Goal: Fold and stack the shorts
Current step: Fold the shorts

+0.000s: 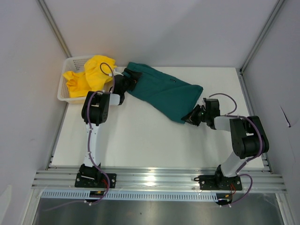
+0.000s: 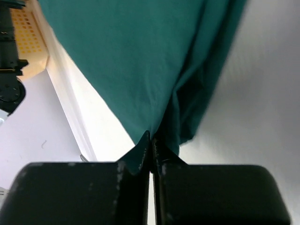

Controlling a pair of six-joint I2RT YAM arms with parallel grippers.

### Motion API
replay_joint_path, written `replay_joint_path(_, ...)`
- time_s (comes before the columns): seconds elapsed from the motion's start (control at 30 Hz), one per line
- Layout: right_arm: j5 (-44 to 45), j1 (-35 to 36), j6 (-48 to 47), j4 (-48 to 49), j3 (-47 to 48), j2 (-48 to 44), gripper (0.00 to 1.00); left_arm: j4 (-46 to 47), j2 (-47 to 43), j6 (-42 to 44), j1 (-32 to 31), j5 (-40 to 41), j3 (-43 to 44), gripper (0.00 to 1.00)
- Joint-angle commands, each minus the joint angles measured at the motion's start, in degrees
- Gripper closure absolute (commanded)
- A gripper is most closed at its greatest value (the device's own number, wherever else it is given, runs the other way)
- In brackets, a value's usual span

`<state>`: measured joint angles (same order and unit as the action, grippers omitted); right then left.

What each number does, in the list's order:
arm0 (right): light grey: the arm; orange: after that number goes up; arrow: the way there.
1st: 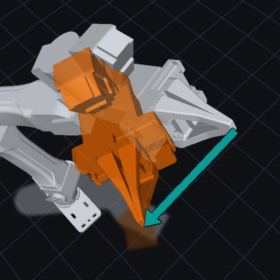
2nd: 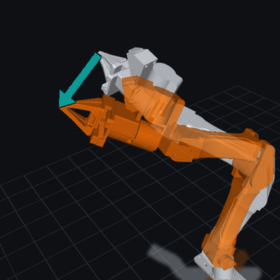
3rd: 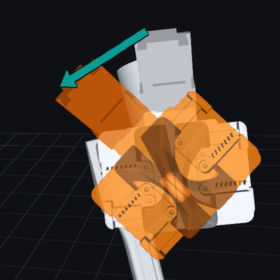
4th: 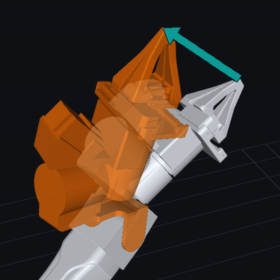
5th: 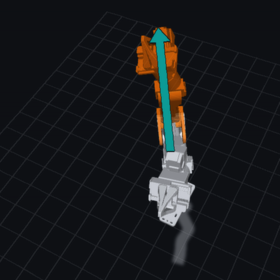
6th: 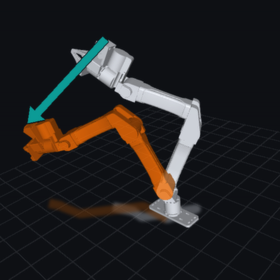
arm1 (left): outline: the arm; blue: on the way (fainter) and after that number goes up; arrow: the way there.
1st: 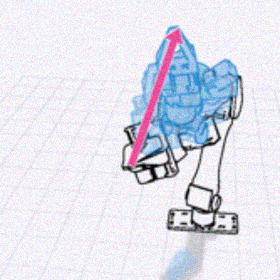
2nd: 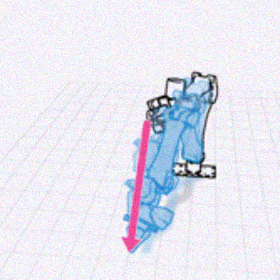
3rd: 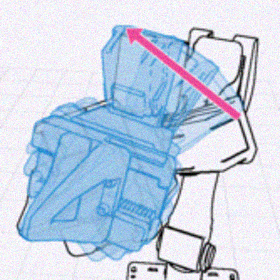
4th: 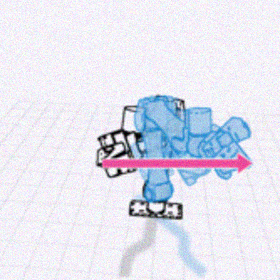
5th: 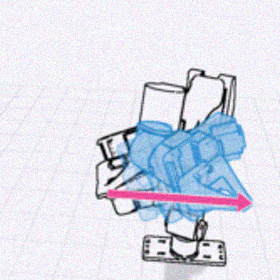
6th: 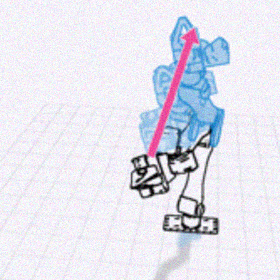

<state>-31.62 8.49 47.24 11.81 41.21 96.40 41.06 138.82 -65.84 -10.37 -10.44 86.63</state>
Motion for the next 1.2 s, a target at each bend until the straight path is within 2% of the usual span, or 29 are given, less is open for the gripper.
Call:
replay_joint_path(0.0,2.1,0.1,1.7,3.7,-4.5,-2.7,1.0,-0.5,-0.4,2.7,-0.1,1.9,-1.3,0.02)
replay_joint_path(0.13,4.7,0.0,1.9,3.7,-8.9,-4.6,1.0,-0.7,-0.4,2.8,-0.2,2.1,-1.2,0.02)
replay_joint_path(0.53,7.3,0.5,-1.1,-0.4,-11.9,-5.3,1.0,-1.2,-0.6,3.2,-0.3,2.6,-1.2,0.02)
replay_joint_path(1.1,11.9,1.8,-3.2,-7.4,-16.8,-17.4,1.0,-2.3,-1.1,4.1,-0.5,3.9,-1.3,0.01)
replay_joint_path(1.17,11.8,1.8,-3.5,-7.5,-18.0,-18.3,0.94,-2.6,-1.3,4.3,-0.6,3.9,-1.1,0.02)
